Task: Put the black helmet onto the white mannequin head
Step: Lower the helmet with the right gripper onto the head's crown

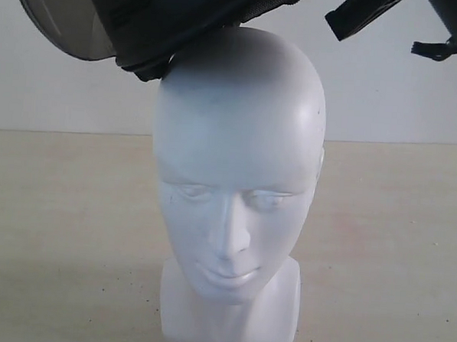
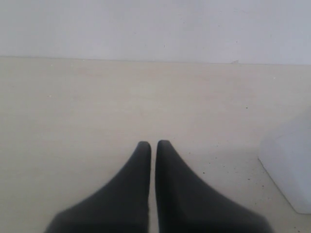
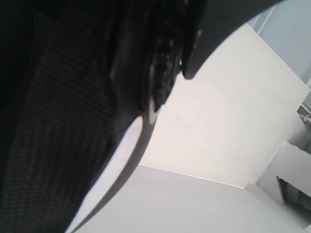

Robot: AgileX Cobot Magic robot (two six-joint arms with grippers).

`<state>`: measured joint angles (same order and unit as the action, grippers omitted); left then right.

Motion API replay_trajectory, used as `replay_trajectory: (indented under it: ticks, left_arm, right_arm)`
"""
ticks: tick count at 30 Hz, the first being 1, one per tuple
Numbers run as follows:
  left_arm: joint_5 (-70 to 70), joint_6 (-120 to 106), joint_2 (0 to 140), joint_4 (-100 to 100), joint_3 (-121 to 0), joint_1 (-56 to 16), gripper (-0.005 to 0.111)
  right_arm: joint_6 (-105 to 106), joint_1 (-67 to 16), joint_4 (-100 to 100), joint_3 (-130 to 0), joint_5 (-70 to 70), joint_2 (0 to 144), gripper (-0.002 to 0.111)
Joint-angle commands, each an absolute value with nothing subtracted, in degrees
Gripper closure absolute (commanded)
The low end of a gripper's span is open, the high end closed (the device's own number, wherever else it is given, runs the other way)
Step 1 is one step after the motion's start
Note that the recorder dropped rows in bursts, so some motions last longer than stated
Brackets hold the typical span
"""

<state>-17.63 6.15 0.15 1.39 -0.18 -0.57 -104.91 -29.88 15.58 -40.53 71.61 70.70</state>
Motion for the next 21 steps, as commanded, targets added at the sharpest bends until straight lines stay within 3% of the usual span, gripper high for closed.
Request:
replay_trajectory:
  ticks: [1, 21]
  left_arm:
    - [-17.6, 6.0, 0.0, 1.1, 0.0, -0.5, 0.102]
    - [-17.6, 6.0, 0.0, 1.1, 0.0, -0.5, 0.102]
  right_arm:
    - [-103.1, -29.8, 18.3, -39.9, 70.0, 70.4, 0.109]
    - [-97.4, -29.7, 17.9, -39.9, 70.0, 71.5, 0.109]
